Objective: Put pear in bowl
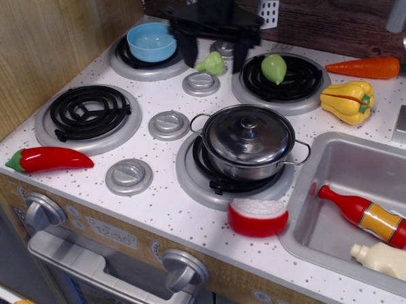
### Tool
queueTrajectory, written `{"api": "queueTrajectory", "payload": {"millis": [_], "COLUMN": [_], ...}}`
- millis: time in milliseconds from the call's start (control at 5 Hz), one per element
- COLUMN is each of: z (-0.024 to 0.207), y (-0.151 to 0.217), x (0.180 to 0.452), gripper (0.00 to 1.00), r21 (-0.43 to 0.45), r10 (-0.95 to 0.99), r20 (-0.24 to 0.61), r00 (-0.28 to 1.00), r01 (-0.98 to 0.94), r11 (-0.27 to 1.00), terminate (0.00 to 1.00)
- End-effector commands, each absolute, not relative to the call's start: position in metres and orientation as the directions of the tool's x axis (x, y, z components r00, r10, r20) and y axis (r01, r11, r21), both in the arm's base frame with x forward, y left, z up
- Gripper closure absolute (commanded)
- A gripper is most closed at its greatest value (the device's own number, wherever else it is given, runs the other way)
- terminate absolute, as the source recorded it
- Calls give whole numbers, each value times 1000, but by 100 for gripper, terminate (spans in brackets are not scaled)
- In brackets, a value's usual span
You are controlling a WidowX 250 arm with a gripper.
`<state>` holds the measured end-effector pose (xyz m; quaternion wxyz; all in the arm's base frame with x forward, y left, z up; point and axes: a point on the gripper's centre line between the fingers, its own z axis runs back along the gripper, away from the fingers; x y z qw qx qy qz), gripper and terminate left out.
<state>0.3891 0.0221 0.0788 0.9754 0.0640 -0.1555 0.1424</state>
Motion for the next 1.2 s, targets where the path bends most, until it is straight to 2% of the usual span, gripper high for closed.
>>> {"api": "queueTrajectory", "payload": {"millis": [0,400,1000], "z": [90,76,65], "y": [7,-2,0], "x": [427,458,481], "gripper": [0,0,0], "r21": [101,77,78], "r10": [199,150,73], "r20": [445,469,505], "r00": [873,870,860], "r01": [-270,-209,-130], "r11": [958,975,988], "terminate": [0,0,0]}}
